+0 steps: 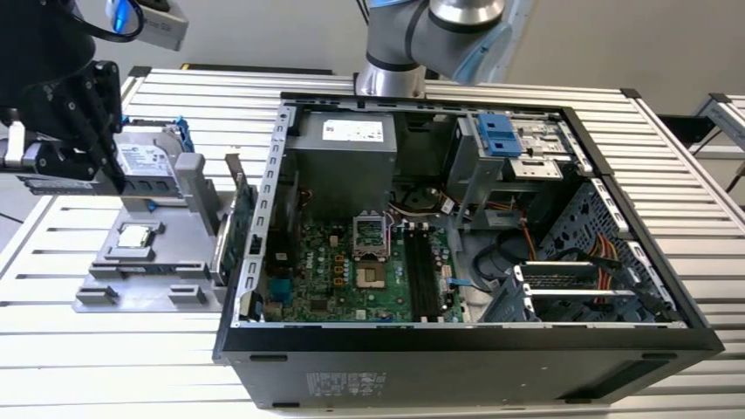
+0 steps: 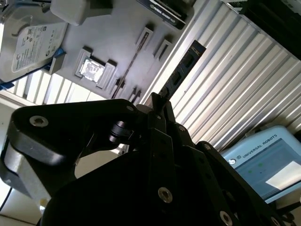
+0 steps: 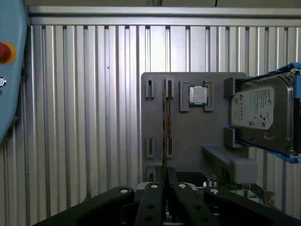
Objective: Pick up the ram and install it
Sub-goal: 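Pick up the ram and move it above insertion slot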
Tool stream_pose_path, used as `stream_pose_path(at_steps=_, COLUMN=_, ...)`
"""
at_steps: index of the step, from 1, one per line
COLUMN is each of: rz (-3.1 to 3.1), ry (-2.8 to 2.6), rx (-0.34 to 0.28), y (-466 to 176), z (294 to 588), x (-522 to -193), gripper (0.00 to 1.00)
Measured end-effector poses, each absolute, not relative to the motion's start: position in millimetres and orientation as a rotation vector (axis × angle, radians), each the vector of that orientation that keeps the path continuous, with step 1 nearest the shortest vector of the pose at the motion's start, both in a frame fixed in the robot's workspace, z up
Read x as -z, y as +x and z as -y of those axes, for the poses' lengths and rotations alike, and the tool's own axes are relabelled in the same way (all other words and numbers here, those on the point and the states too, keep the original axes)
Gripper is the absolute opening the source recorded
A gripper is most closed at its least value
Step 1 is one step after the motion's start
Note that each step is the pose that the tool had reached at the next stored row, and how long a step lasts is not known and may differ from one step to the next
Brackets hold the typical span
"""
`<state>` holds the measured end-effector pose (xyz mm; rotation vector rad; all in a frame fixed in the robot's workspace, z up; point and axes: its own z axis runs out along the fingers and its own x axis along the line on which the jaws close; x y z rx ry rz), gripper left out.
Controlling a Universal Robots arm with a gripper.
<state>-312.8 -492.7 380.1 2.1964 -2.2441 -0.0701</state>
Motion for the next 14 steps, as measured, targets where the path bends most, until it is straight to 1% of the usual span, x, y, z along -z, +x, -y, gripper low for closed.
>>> stream_pose_path(at_steps=14, rz=2.244, ry=2.196, rx=0.07, y=-308.7, z=492.6, x=-380.1, gripper=0.0)
